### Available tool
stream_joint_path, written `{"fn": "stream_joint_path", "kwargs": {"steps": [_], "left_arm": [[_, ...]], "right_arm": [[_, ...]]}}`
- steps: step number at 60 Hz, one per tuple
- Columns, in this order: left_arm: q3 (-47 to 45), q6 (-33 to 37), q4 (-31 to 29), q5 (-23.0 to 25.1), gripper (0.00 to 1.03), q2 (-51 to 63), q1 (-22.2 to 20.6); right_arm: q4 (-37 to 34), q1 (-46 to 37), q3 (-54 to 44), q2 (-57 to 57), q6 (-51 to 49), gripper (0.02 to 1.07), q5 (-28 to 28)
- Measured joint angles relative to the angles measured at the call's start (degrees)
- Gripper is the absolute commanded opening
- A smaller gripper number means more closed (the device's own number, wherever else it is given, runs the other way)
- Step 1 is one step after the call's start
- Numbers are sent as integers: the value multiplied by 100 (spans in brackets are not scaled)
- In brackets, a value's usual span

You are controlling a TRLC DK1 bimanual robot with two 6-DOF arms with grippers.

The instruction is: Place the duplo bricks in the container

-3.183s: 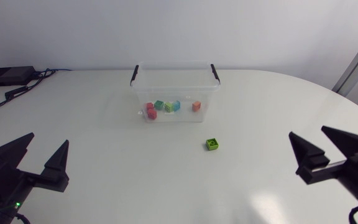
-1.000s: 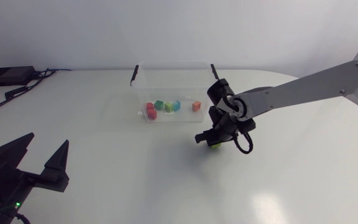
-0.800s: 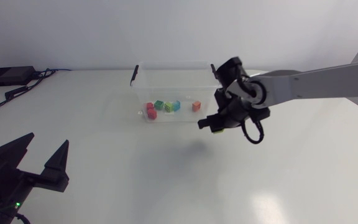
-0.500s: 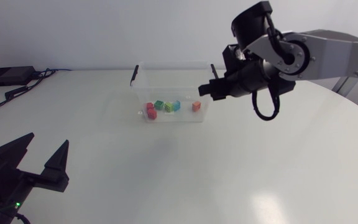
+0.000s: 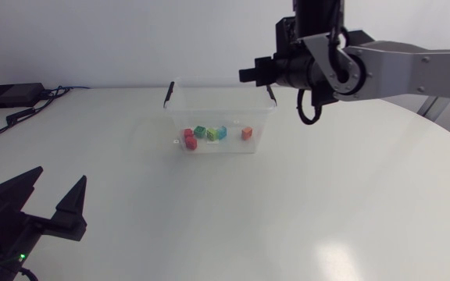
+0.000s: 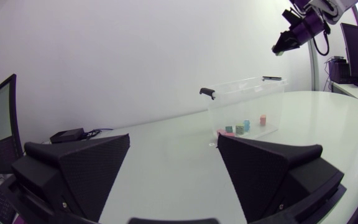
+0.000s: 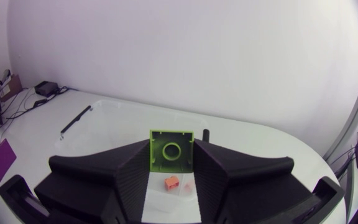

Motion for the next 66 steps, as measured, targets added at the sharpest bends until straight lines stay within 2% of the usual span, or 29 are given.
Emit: {"fn": "stream_joint_path", "kwargs": {"steps": [8, 18, 24, 26, 28, 32, 34, 52, 66], "left_arm": [[0, 0, 0, 0, 99, 0, 0], [0, 0, 0, 0, 99, 0, 0], [0, 0, 0, 0, 99, 0, 0], [0, 0, 0, 0, 99, 0, 0], [0, 0, 0, 0, 99, 0, 0], [0, 0, 0, 0, 99, 0, 0], [0, 0, 0, 0, 99, 0, 0], [0, 0, 0, 0, 99, 0, 0], [0, 0, 0, 0, 99, 0, 0]], "right_arm": [[-2, 24, 343, 693, -149, 10, -68], [0, 26, 573, 999, -170, 11, -114], [-9, 22, 769, 1051, -170, 18, -133], [-42, 22, 883, 1091, -170, 25, -133], [-76, 22, 984, 1132, -170, 42, -107], [-415, 22, 1257, 1252, -170, 93, 22], [-605, 22, 1392, 1316, -168, 100, 44], [-1060, 4, 1578, 1427, -164, 102, 92], [-1912, -374, 1600, 743, -162, 102, 372]]}}
